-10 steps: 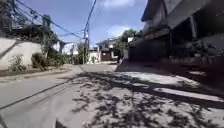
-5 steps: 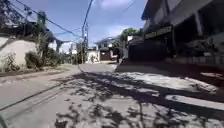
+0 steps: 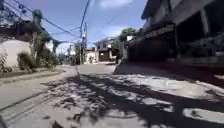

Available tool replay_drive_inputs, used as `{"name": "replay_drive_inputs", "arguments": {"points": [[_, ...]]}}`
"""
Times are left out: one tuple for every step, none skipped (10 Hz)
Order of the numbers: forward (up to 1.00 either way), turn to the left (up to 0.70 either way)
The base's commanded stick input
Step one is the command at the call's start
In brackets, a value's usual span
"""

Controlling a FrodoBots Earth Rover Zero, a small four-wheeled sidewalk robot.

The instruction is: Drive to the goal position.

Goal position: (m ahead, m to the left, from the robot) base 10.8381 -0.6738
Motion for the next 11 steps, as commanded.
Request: {"name": "replay_drive_inputs", "arguments": {"points": [[1.00,-0.13],[1.00,0.17],[1.00,0.17],[1.00,0.17],[1.00,0.17],[1.00,0.17],[1.00,0.17],[1.00,0.17],[1.00,0.17],[1.00,0.17],[1.00,0.17]]}}
